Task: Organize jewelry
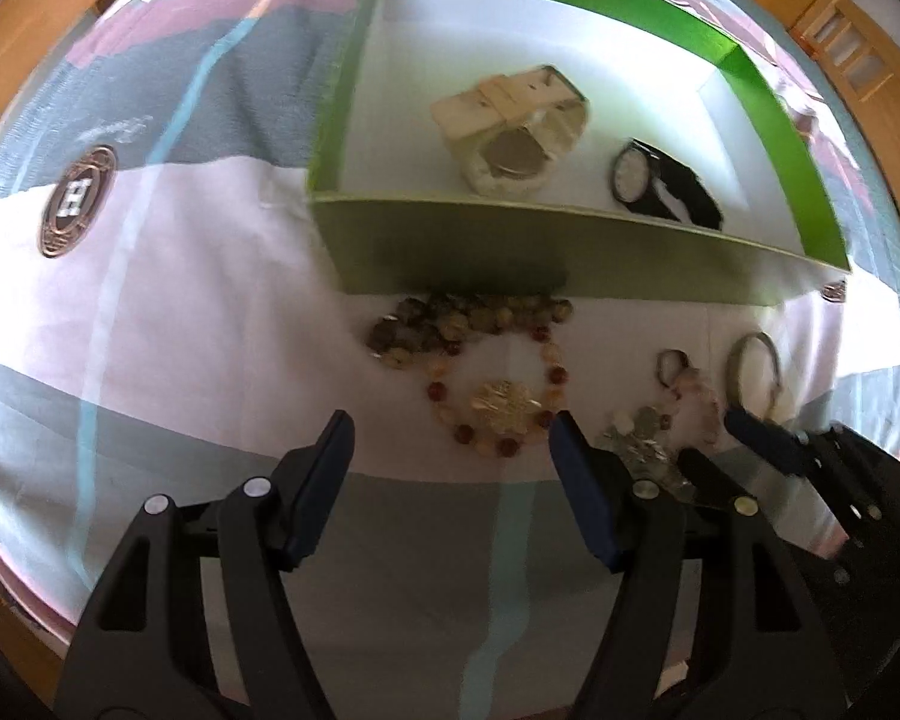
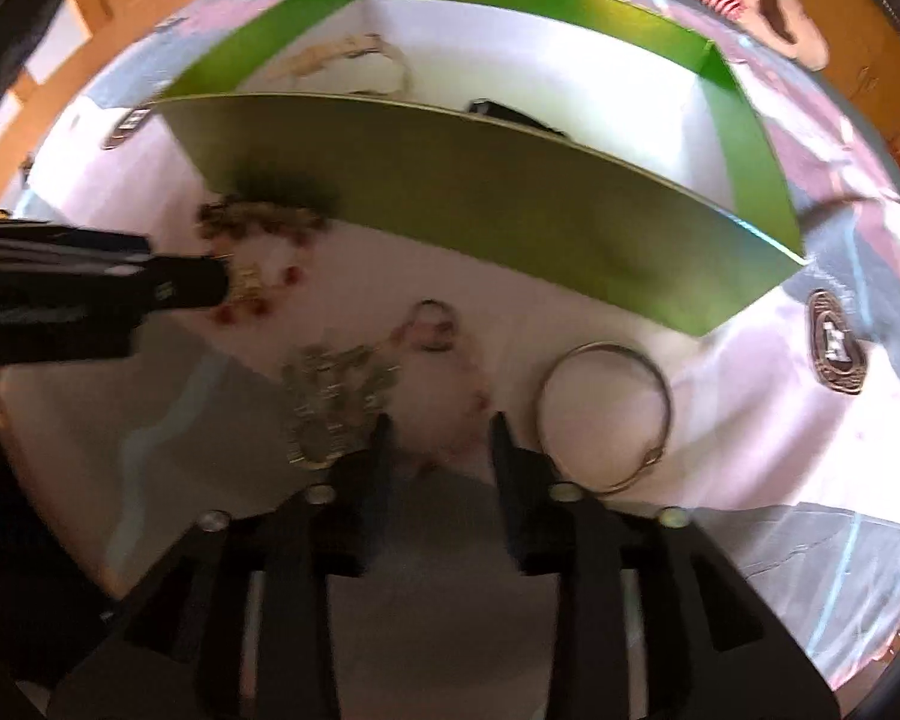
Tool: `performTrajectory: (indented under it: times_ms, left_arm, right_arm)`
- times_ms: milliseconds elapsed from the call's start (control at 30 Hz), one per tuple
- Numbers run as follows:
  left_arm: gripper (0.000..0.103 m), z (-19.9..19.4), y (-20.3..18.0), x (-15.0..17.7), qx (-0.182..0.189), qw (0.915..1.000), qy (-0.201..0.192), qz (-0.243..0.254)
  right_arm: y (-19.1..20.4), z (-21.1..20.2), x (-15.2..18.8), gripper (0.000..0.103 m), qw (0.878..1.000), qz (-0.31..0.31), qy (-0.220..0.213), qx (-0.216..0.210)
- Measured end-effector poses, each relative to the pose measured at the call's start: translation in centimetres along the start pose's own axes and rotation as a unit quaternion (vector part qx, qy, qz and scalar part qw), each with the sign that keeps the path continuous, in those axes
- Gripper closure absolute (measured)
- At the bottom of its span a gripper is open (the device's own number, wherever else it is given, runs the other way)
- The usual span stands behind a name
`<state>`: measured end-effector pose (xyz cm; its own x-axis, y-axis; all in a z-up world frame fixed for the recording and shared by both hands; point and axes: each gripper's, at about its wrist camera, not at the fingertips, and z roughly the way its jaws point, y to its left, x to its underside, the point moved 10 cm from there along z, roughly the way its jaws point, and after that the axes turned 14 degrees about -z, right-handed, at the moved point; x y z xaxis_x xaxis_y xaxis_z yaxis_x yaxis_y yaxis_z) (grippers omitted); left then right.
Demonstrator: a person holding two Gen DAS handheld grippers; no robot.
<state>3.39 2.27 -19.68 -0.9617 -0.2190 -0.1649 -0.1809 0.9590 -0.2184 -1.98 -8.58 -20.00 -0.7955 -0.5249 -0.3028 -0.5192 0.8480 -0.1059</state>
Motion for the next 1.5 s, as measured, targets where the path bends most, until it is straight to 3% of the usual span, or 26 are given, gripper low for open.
performTrajectory:
  times_ms: [67,100,133,233,400,533,600,667,867,1067,1167,1200,1500]
  left_arm:
    - [0.034,0.1,-0.9,0.5,0.023,0.9997,0.011,0.006]
    - [0.035,0.1,-1.6,0.9,0.035,0.9992,0.015,0.014]
    - [0.036,0.0,-2.2,1.2,0.046,0.9985,0.019,0.021]
    - [0.036,0.4,-3.7,2.2,0.075,0.996,0.039,0.029]
    - [0.036,1.5,-3.1,3.2,0.082,0.9949,0.057,0.017]
    - [0.037,1.4,-3.1,3.2,0.089,0.9945,0.052,0.015]
    - [0.046,1.8,-3.7,3.0,0.081,0.9955,0.045,0.018]
    - [0.047,2.1,-4.5,2.6,0.084,0.9956,0.037,0.017]
    - [0.047,1.4,-7.1,2.9,0.132,0.9899,0.045,0.021]
    - [0.046,2.7,-7.9,3.4,0.111,0.9922,0.046,0.032]
    - [0.062,2.8,-7.7,3.4,0.075,0.9955,0.029,0.051]
    - [0.072,3.2,-8.0,3.4,0.066,0.9962,0.026,0.051]
    - [0.074,2.3,-5.2,2.7,0.053,0.9977,0.04,0.012]
  right_arm:
    - [0.0,0.1,0.0,0.067,1.0,0.006,-0.003,-0.005]
    - [0.1,0.0,-0.1,0.077,1.0,0.005,-0.005,-0.011]
    - [0.1,-0.1,-0.1,0.093,1.0,0.005,-0.006,-0.013]
    - [-0.4,-0.6,0.0,0.096,1.0,0.009,-0.006,-0.012]
    - [-2.6,-2.0,-0.1,0.096,0.999,0.028,-0.024,0.005]
    - [-3.4,-2.0,0.2,0.096,0.999,0.039,-0.018,0.009]
    - [-3.2,-1.4,0.5,0.096,0.999,0.038,-0.009,0.007]
    - [-3.0,-1.0,0.7,0.096,0.999,0.037,-0.002,0.003]
    - [-4.0,-1.7,0.8,0.096,0.999,0.047,-0.01,0.001]
    - [-4.9,-1.8,1.5,0.096,0.998,0.055,-0.006,0.005]
    - [-5.0,-1.8,1.5,0.096,0.998,0.055,-0.006,0.004]
    - [-5.0,-1.7,1.3,0.096,0.998,0.056,-0.007,0.004]
    - [-6.2,-2.5,1.3,0.096,0.997,0.069,-0.017,-0.003]
